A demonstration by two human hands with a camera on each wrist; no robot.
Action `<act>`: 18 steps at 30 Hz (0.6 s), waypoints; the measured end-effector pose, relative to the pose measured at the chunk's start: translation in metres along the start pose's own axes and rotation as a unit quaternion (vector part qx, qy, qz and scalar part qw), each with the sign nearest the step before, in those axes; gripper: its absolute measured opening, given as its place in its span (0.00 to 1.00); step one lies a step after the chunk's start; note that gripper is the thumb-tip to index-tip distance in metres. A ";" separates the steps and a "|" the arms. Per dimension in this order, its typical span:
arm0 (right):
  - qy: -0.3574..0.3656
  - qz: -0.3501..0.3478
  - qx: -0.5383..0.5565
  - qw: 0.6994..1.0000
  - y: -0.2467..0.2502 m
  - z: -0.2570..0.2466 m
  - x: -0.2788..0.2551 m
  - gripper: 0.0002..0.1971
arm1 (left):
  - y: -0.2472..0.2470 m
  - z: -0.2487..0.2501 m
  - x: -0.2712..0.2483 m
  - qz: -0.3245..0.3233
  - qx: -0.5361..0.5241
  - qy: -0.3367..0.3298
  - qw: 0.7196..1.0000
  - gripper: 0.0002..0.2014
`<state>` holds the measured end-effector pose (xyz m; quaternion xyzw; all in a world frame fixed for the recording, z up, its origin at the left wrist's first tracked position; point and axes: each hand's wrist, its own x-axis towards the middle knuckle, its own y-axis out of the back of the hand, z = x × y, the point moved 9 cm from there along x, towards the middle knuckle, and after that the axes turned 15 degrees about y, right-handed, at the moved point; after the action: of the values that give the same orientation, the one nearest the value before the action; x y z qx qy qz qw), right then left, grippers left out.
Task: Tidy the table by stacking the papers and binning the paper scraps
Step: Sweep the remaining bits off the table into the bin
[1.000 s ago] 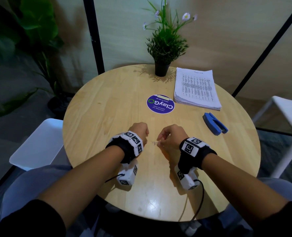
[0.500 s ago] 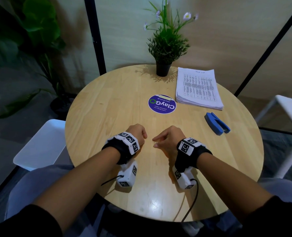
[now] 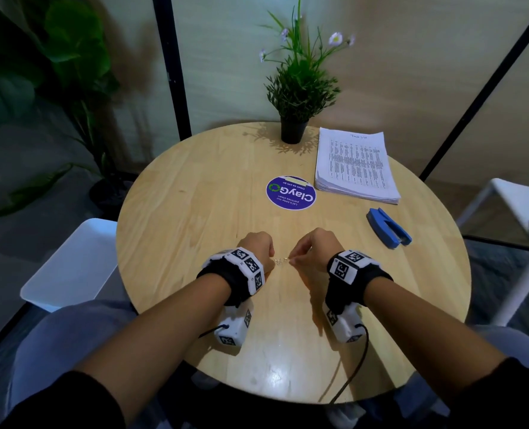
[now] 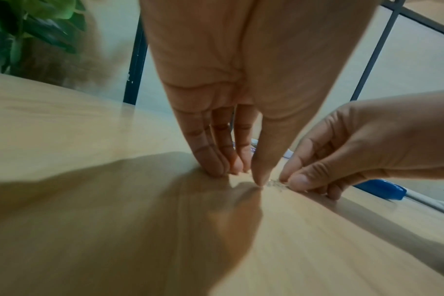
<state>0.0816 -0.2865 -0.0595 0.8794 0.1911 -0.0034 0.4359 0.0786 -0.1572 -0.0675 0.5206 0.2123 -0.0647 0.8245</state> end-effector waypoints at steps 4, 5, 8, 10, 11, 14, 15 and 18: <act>-0.001 0.010 0.018 1.000 -0.002 -0.003 0.005 0.02 | -0.003 0.008 0.002 -0.007 -0.015 0.004 1.000 0.06; 0.003 0.006 0.019 1.000 -0.003 -0.004 0.006 0.02 | -0.002 0.008 0.003 -0.010 -0.028 0.006 1.000 0.06; 0.043 0.000 -0.003 0.999 0.000 -0.010 0.009 0.04 | 0.007 0.005 0.006 -0.013 -0.076 0.000 0.997 0.06; 0.082 -0.013 -0.037 0.996 0.003 -0.013 0.013 0.10 | 0.017 -0.002 0.008 -0.005 -0.114 0.000 0.993 0.09; 0.097 -0.036 -0.051 0.993 0.002 -0.015 0.015 0.14 | 0.021 -0.006 0.009 -0.003 -0.129 0.002 0.992 0.10; 0.136 -0.125 -0.077 0.980 -0.010 -0.028 0.020 0.20 | 0.026 -0.014 0.011 -0.011 -0.149 0.009 0.989 0.10; 0.147 -0.146 -0.080 0.975 -0.013 -0.033 0.022 0.19 | 0.027 -0.014 0.011 -0.012 -0.150 0.008 0.989 0.10; 0.164 -0.163 -0.062 0.971 -0.019 -0.040 0.026 0.14 | 0.024 -0.014 0.009 -0.009 -0.134 0.005 0.991 0.10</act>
<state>0.0925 -0.2366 -0.0538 0.7963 0.4005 0.0816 0.4459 0.0908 -0.1332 -0.0564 0.4033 0.2278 -0.0410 0.8853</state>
